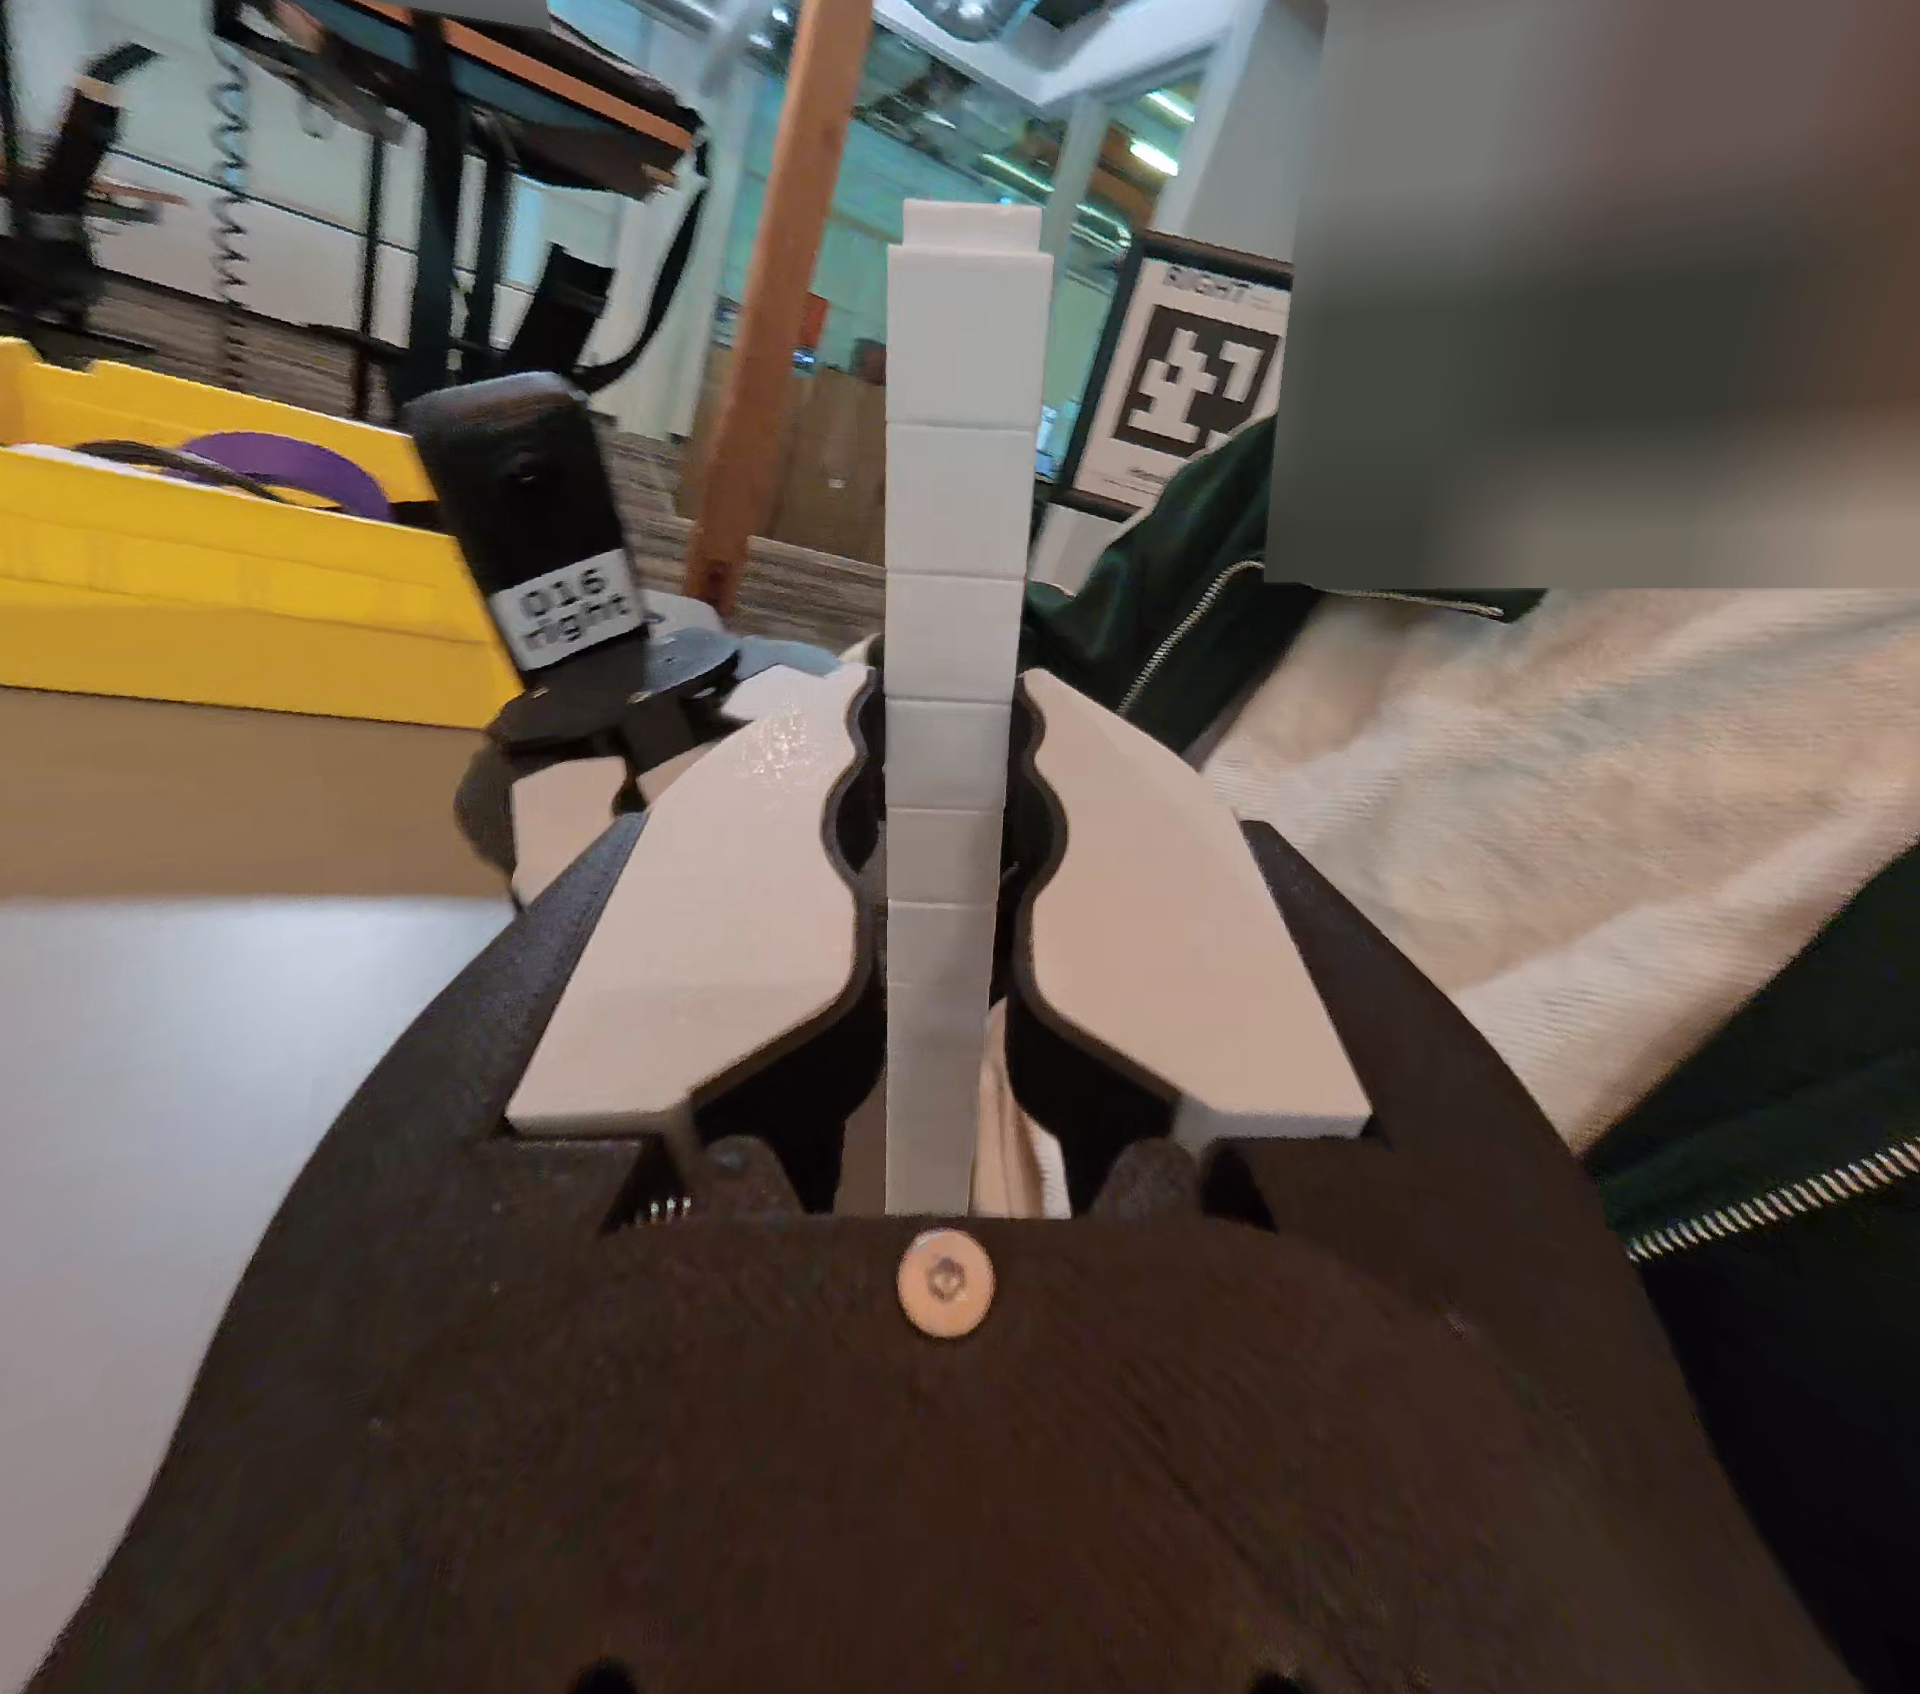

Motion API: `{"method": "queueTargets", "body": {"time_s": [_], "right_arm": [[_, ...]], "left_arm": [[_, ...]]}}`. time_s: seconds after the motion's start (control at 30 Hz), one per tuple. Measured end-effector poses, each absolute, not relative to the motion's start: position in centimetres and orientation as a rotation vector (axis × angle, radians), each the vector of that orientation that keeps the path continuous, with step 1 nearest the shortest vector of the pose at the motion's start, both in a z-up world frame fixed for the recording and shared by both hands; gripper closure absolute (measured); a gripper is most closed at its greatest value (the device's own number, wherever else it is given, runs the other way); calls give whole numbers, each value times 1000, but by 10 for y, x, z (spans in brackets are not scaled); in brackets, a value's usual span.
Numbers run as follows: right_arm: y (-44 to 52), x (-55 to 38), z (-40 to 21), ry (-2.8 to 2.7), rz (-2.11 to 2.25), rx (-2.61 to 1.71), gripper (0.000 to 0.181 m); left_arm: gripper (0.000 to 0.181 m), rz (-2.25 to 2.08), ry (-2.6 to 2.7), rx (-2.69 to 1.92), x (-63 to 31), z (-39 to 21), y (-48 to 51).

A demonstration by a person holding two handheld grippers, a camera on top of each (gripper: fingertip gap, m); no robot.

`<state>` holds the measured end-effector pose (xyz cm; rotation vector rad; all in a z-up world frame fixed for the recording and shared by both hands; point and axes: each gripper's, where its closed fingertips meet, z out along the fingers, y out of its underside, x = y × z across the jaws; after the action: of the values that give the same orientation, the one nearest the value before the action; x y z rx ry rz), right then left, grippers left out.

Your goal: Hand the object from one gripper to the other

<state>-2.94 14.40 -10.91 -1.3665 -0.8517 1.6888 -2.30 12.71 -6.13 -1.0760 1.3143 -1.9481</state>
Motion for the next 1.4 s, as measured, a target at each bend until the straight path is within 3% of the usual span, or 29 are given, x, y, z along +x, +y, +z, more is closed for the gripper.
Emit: {"method": "queueTargets", "body": {"time_s": [0.43, 0.63, 0.77, 0.93, 1.03, 1.23, 1.4], "right_arm": [[79, -54, -99, -1067, 2139, -1187, 135], [59, -60, -97, -1145, 2189, -1123, 158], [59, -60, -95, -1153, 2155, -1108, 159], [71, -57, -92, -1120, 2025, -1109, 159], [93, -51, -91, -1051, 1861, -1147, 160], [166, -22, -106, -862, 1239, -1351, 159], [182, -10, -101, -737, 1119, -1355, 159]], "left_arm": [[158, -2259, 1366, -833, -38, -36, 90], [158, -2278, 1357, -814, -39, -34, 88], [158, -2284, 1323, -824, -37, -32, 90], [103, -2181, 1162, -949, -24, -35, 113], [88, -2098, 1104, -1041, -17, -45, 129], [94, -1818, 1014, -1243, -8, -74, 168], [111, -1596, 1050, -1277, -7, -81, 176]]}}
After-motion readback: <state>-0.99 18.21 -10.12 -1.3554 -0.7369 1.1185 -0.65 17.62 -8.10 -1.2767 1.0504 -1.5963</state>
